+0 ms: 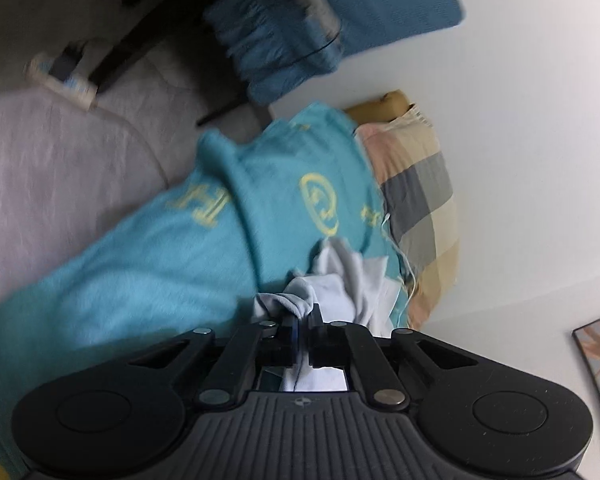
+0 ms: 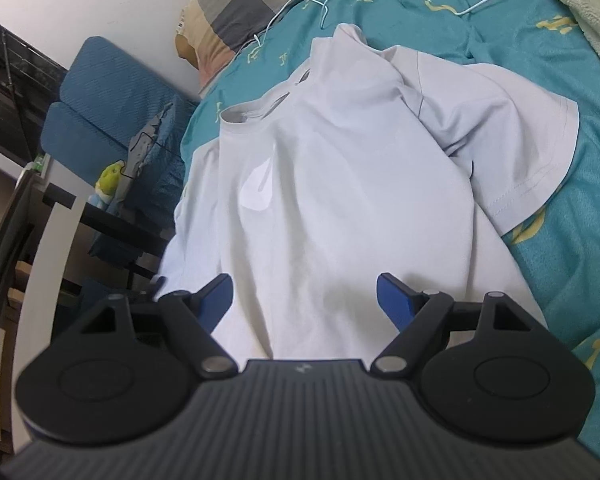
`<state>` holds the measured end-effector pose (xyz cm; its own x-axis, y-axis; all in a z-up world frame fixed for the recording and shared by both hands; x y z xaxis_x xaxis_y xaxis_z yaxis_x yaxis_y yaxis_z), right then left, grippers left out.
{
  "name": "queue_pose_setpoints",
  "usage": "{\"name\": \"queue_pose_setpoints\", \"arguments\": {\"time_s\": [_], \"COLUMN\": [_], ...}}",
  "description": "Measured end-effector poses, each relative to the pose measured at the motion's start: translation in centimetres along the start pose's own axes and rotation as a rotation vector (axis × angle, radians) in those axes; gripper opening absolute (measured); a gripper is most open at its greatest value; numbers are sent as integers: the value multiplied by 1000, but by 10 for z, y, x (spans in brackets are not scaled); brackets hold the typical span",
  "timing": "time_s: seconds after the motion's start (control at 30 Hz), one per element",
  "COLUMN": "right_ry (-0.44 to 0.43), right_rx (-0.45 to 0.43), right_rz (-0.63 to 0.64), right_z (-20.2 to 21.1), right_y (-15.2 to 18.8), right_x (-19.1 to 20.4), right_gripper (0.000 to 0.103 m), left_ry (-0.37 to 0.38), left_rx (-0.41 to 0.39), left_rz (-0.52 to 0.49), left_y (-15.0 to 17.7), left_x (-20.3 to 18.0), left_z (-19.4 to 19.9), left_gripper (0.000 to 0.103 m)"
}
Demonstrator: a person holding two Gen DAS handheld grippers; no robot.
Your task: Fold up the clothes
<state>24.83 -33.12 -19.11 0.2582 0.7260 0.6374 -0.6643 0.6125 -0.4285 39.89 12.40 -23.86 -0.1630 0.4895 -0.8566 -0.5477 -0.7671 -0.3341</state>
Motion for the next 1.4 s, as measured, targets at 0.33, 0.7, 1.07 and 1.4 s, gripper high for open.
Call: {"name": "queue_pose_setpoints", "arguments": {"time_s": [0.33, 0.7, 1.07, 1.4], "right_ry": [17, 17, 11, 24], "right_rx": [0, 11, 36, 43], "right_rz": [26, -18, -39, -41], "right_z": [3, 5, -5, -16], "right_y": [2, 5, 7, 8], "right_x": [2, -5, -6, -9], "right_gripper": [81, 81, 81, 81], "left_ry": [128, 134, -15, -12], "left_rx": [203, 289, 95, 92], "left_rz": [-672, -413, -209, -294], "left_y": [107, 102, 33, 19], "left_x": [-118, -71, -10, -6], "left_z": [-2, -14, -23, -55], "left_gripper": [4, 51, 57, 3]}}
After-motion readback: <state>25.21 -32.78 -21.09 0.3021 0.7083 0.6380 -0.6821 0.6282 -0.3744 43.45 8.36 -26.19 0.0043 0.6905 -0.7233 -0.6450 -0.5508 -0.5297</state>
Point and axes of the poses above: each gripper's, at about its wrist camera, not at the fingertips, and z roughly against the way its jaws point, x to its left, y to its underside, the point moved 7 cm from there along -z, roughly the way its jaws point, and after that the axes turned 1 degree about -x, right-handed, at the moved point
